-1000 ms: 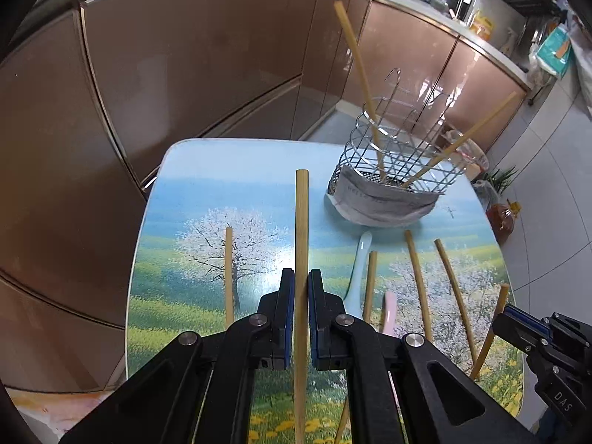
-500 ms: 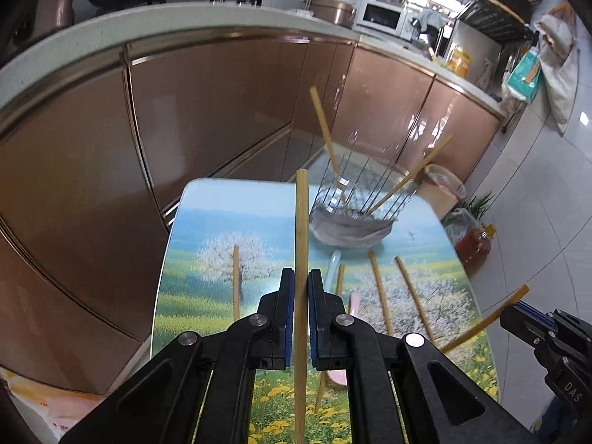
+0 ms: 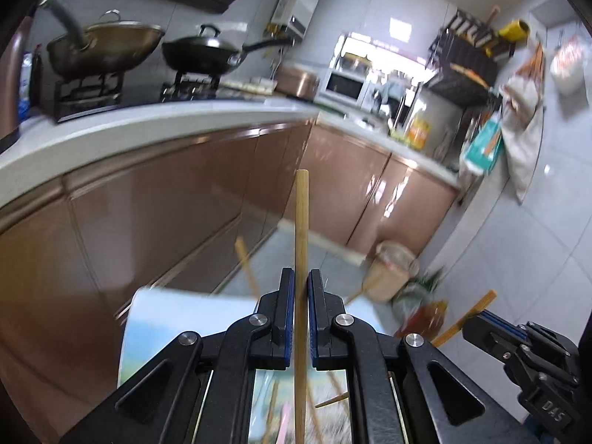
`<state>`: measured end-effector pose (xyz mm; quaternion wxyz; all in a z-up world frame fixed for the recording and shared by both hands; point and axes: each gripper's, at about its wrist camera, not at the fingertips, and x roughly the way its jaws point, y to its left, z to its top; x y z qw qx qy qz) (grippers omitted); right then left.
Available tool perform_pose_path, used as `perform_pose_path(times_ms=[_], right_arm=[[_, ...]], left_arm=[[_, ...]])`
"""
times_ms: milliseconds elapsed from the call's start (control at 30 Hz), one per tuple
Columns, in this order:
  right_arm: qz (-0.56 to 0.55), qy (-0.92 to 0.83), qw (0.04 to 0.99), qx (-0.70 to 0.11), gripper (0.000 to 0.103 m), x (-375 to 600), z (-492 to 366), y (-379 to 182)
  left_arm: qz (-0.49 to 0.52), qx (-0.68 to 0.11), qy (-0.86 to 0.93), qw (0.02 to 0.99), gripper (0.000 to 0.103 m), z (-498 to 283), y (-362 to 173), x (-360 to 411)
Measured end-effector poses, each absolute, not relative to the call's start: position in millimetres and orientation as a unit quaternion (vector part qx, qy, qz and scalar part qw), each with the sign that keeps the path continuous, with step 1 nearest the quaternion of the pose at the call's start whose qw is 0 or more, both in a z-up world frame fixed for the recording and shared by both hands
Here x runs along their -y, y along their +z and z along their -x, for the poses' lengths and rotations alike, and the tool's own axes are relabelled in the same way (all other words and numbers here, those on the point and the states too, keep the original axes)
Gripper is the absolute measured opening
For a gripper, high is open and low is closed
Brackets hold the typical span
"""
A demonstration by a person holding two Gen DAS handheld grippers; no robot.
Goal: Organize utensils
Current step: 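Lift the left tool's chopstick over the wire holder while the right tool carries its own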
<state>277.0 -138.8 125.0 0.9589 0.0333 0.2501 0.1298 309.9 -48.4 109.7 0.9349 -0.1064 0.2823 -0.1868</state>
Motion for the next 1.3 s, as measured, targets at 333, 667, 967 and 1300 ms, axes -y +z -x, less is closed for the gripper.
perform_pose_path(times_ms=[333,667,967,1300], right_arm=[[-0.03,0.109,0.968,-0.225,0.006,167.4,-353.6,130.1],[-0.061,0.127,0.958,-0.251,0.006,193.5,-415.6,48.4],[-0.068,0.135,0.948,-0.28,0.006,195.2,-425.6,0.1],[-0.067,0.132,0.946,-0.287,0.006,201.4,-414.4,-13.0]], left_arm=[[0.155,-0.238,-0.182,0.941,0.006,-400.2,84.9,72.5],[0.153,-0.219,-0.134,0.954,0.006,-441.5,11.0,92.6],[0.116,-0.21,-0.123,0.963,0.006,-439.5,-22.4,110.4],[0.119,-0.217,-0.127,0.961,0.006,-431.9,-33.4,101.1]])
